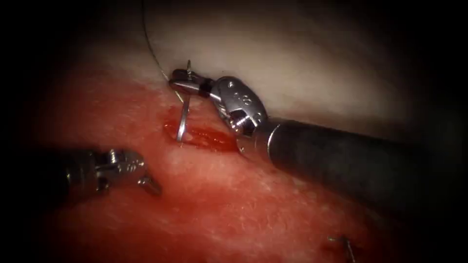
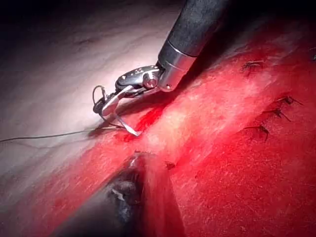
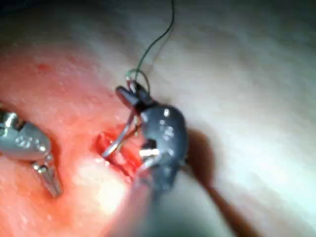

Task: Wound Closure

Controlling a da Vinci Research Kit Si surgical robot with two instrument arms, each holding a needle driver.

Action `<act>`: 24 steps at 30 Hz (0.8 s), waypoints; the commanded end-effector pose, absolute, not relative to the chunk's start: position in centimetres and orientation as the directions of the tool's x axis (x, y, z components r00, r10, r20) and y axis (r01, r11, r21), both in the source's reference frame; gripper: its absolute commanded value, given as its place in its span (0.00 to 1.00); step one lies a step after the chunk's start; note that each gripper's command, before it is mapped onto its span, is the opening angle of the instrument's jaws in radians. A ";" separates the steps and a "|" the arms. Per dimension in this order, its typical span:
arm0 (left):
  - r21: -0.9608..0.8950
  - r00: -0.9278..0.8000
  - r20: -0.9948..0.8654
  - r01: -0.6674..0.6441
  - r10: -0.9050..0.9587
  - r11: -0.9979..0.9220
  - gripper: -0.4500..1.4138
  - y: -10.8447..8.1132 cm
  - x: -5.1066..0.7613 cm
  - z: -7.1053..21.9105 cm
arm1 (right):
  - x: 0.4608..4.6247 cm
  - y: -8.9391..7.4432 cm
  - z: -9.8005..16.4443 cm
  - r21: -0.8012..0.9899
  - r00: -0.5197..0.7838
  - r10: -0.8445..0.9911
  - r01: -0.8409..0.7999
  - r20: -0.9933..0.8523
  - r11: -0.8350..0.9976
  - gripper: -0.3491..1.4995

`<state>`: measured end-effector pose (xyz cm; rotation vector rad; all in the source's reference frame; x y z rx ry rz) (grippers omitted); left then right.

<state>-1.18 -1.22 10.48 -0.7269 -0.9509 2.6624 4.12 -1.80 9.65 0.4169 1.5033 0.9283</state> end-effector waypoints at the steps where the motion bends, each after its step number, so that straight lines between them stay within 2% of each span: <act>1: -0.642 -0.853 -0.377 -0.041 0.361 -0.766 0.00 -1.2 -1.24 10.6 | 4.20 -1.8 9.7 0.768 -0.188 0.749 -0.252 -0.635 0.589 0.00; 7: -0.642 -0.849 -0.377 -0.048 0.369 -0.766 0.00 -1.2 -1.26 10.6 | 4.21 -1.8 9.7 0.851 -0.213 0.827 -0.214 -0.520 0.480 0.00; 24: -0.642 -0.848 -0.379 -0.047 0.370 -0.765 0.00 -1.2 -1.21 10.6 | 4.31 -1.9 9.6 0.918 -0.178 0.902 -0.134 -0.393 0.374 0.00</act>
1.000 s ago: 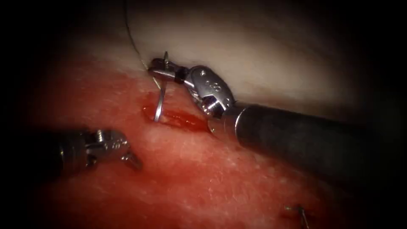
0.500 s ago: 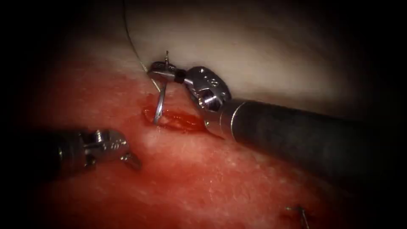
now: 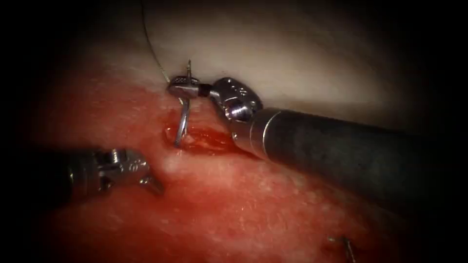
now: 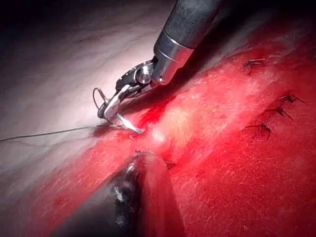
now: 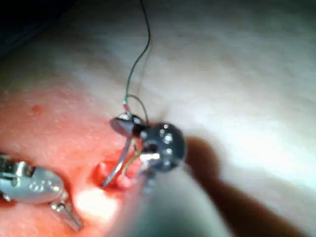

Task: Wound Closure

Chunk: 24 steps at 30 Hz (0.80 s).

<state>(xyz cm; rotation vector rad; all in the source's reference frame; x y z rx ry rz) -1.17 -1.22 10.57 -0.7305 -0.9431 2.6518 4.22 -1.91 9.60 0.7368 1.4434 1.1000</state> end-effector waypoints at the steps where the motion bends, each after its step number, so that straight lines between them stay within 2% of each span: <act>1: -0.642 -0.848 -0.379 -0.046 0.369 -0.765 0.00 -1.2 -1.20 10.6 | 4.31 -1.9 9.6 0.918 -0.177 0.902 -0.133 -0.394 0.374 0.00; 18: -0.642 -0.849 -0.381 -0.042 0.366 -0.766 0.00 -1.2 -1.17 10.6 | 4.45 -2.2 9.5 0.935 -0.135 0.925 -0.089 -0.354 0.345 0.00; 24: -0.641 -0.845 -0.386 -0.042 0.370 -0.766 0.00 -1.2 -1.18 10.6 | 4.48 -2.4 9.5 0.963 -0.117 0.956 -0.049 -0.269 0.265 0.00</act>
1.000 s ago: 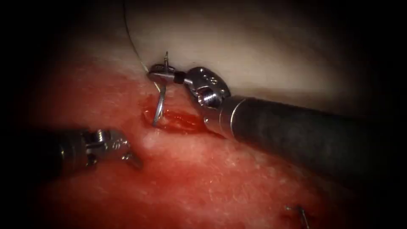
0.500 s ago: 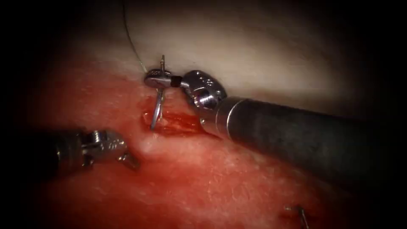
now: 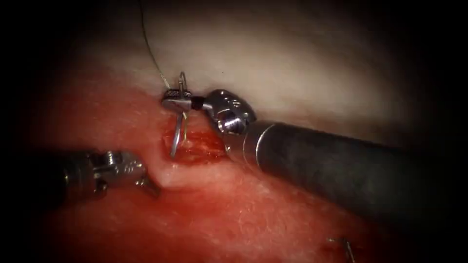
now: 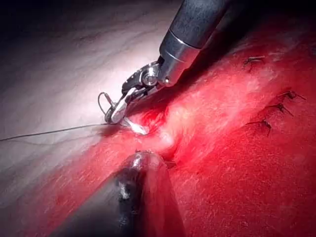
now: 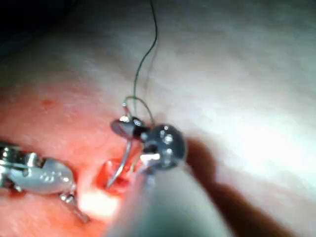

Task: Wound Closure

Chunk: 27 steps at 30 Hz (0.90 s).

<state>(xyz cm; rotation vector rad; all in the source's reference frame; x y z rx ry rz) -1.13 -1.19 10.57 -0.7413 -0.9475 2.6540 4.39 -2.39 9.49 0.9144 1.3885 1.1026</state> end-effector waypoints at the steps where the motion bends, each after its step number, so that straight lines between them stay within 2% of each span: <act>1: -0.641 -0.844 -0.387 -0.043 0.372 -0.766 0.00 -1.2 -1.19 10.6 | 4.47 -2.4 9.5 0.967 -0.112 0.961 -0.046 -0.253 0.250 0.00; 19: -0.642 -0.839 -0.393 -0.044 0.377 -0.766 0.00 -1.2 -1.20 10.6 | 4.47 -2.6 9.5 1.000 -0.065 0.997 0.007 -0.029 0.030 0.00; 27: -0.642 -0.839 -0.393 -0.045 0.378 -0.766 0.00 -1.2 -1.20 10.6 | 4.48 -2.5 9.5 0.993 -0.095 0.990 0.052 0.109 -0.104 0.00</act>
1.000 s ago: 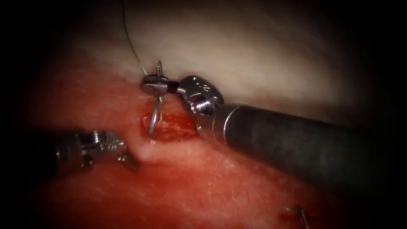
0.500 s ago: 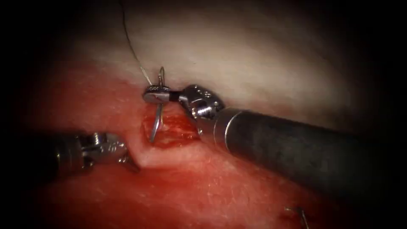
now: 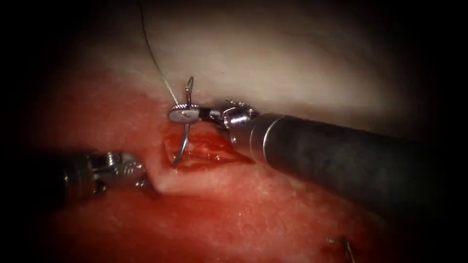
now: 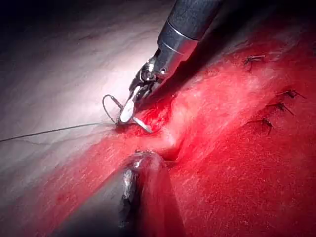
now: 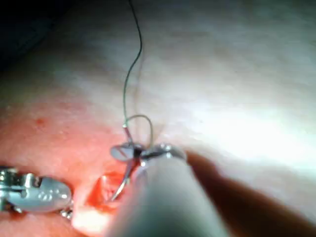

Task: Wound Closure

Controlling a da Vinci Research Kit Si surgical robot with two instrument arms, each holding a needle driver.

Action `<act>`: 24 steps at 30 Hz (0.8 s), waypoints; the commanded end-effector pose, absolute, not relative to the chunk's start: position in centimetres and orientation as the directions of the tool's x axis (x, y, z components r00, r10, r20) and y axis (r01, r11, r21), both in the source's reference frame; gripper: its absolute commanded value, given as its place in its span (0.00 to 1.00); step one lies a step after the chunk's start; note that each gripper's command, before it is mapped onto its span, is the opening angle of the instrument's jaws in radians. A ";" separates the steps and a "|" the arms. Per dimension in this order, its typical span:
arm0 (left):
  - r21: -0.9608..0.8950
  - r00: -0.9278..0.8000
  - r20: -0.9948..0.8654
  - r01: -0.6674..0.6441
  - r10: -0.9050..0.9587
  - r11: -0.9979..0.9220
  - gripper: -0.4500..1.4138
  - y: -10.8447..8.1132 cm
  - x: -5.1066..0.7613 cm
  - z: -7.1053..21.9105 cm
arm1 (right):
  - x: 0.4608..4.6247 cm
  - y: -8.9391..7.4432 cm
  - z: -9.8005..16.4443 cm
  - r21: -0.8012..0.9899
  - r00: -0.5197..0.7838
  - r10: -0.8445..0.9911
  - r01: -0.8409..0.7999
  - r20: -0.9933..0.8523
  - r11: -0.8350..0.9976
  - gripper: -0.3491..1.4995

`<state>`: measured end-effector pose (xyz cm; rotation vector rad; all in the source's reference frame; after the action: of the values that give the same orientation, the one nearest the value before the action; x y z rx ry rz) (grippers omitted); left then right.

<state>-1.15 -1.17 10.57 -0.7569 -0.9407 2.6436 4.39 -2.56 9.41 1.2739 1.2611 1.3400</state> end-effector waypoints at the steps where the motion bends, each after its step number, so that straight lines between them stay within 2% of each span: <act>1: -0.642 -0.839 -0.393 -0.045 0.378 -0.766 0.00 -1.2 -1.20 10.6 | 4.49 -2.5 9.5 0.992 -0.096 0.988 0.055 0.120 -0.115 0.00; 12: -0.642 -0.839 -0.393 -0.043 0.377 -0.766 0.00 -1.2 -1.19 10.6 | 4.49 -2.5 9.5 0.927 -0.114 0.922 0.100 0.370 -0.360 0.00; 24: -0.642 -0.839 -0.393 -0.043 0.376 -0.766 0.00 -1.2 -1.19 10.6 | 4.51 -2.6 9.5 0.878 -0.112 0.875 0.157 0.471 -0.452 0.00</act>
<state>-1.13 -1.18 10.56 -0.7575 -0.9413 2.6450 4.42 -2.60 9.40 1.5971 1.1475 1.6240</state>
